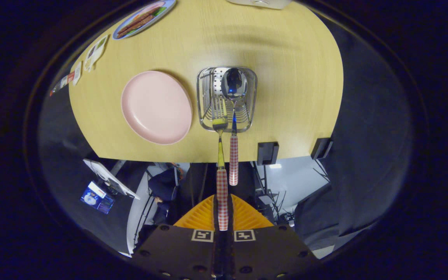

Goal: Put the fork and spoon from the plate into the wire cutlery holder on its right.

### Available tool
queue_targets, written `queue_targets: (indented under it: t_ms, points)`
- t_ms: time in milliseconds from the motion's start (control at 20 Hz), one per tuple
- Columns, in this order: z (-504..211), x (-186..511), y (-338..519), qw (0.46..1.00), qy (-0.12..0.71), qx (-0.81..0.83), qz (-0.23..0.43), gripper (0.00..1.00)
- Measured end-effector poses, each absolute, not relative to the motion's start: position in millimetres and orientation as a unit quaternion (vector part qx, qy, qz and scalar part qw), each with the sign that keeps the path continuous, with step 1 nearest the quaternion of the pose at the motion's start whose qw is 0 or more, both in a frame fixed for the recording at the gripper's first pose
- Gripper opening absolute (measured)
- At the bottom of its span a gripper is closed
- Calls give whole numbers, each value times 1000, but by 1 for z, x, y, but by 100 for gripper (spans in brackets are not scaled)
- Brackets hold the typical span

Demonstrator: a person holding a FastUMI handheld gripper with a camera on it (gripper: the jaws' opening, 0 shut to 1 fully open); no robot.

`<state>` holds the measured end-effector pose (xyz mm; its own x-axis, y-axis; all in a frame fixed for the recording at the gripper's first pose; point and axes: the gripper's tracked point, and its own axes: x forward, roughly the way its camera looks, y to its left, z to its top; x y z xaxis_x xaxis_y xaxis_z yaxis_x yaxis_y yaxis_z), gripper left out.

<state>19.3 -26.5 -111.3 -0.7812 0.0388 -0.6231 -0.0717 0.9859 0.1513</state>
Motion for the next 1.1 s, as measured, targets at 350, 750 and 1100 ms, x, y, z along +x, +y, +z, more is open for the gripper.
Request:
queue_targets:
  t_ms: [350, 750, 1100]
  points:
    - [-141, 43, -19, 330, 940, -42, 76, 7]
    - [-156, 60, -10, 369, 923, -57, 92, 87]
    - [-125, 71, -17, 496, 859, -33, 121, 98]
